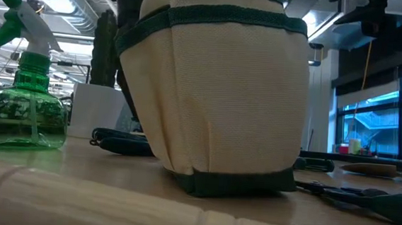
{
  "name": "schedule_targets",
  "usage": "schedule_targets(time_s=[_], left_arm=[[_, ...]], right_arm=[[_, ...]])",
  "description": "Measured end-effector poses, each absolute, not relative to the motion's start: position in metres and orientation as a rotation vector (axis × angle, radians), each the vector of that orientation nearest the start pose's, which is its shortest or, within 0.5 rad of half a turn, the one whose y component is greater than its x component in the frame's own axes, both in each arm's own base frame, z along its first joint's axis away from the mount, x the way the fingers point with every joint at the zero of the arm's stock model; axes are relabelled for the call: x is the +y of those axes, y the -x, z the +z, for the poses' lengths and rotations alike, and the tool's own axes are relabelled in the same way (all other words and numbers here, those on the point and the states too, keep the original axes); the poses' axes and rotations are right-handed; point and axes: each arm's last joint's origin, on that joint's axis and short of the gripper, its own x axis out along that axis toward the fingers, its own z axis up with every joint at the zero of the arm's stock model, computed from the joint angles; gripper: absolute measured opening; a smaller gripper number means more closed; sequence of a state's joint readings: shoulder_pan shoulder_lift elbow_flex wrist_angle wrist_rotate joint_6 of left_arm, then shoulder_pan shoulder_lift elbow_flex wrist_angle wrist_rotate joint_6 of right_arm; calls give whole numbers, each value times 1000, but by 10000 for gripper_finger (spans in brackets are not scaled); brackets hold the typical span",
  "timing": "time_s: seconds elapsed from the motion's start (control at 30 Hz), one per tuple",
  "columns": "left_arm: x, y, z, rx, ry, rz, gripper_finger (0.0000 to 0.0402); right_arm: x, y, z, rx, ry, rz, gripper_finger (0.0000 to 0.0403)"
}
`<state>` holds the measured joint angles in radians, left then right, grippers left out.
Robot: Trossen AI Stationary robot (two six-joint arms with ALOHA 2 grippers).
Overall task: Pick & Place Garden tools in Gardening bag
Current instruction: Put the shear scissors into the gardening bag
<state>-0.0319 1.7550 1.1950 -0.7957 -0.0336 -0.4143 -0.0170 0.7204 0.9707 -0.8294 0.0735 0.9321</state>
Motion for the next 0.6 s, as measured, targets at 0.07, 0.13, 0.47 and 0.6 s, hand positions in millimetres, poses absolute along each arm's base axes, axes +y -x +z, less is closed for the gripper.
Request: schedule_targets(time_s=[0.07, 0.13, 0.47, 0.6], left_arm=[[-6, -325, 188, 1347, 310, 282, 173], [-3, -323, 186, 1358, 324, 275, 173], [-4, -321, 186, 1330, 371, 172, 173], [-4, -322, 194, 1278, 370, 161, 173]], right_arm=[[-4, -125, 344, 499, -887, -344, 202], [-4, -125, 344, 501, -886, -340, 202], [-4, -125, 343, 505, -888, -335, 202], [-4, -125, 343, 506, -888, -336, 202]])
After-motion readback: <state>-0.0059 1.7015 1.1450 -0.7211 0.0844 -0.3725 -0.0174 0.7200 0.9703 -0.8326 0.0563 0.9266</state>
